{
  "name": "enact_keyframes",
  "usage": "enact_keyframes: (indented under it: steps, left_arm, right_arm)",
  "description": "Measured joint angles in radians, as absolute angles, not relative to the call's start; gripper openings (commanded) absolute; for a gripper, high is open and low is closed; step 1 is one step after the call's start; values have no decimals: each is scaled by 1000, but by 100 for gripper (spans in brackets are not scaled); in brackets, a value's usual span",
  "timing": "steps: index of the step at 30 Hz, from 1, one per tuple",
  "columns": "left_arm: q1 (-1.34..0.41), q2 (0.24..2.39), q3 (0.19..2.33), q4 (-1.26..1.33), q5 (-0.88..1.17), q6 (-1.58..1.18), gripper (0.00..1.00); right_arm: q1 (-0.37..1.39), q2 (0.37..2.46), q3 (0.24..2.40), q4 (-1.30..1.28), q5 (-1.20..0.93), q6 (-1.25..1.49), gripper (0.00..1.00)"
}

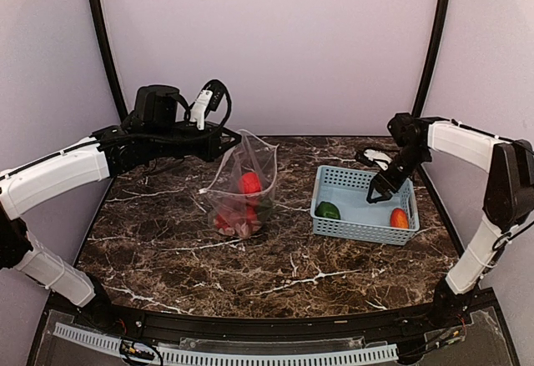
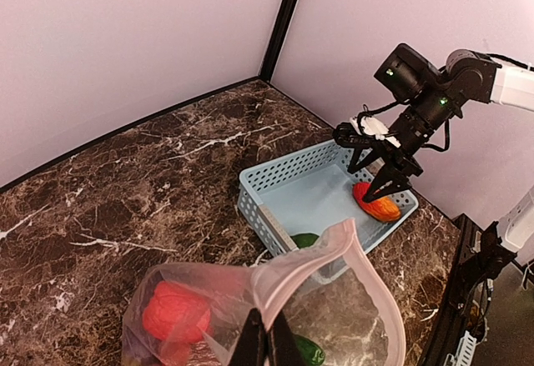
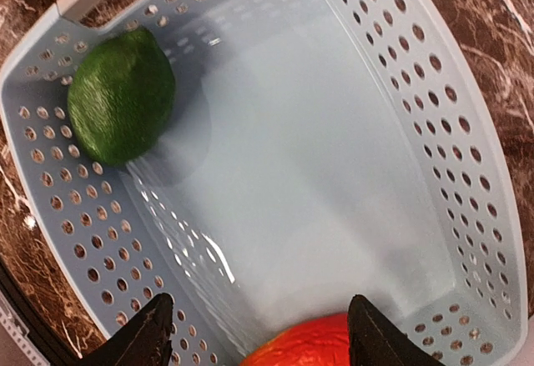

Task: Place the food in the zip-top bag and seal the zipper
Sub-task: Adjust the fake fruit in the bin.

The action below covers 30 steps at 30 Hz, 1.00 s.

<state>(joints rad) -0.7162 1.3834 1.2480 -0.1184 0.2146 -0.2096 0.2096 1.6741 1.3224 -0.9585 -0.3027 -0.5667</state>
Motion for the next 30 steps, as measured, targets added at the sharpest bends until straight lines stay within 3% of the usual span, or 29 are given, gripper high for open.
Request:
enact_keyframes:
  steps: [10, 30]
  left_arm:
    - [-734, 1380, 1248, -120, 201, -203, 1]
    - [-757, 1380, 1248, -121, 178, -176, 1]
  right_arm:
    - [210, 1599, 1225, -1006, -90, -540, 75]
    - [204, 1605, 1102, -1020, 19, -469, 75]
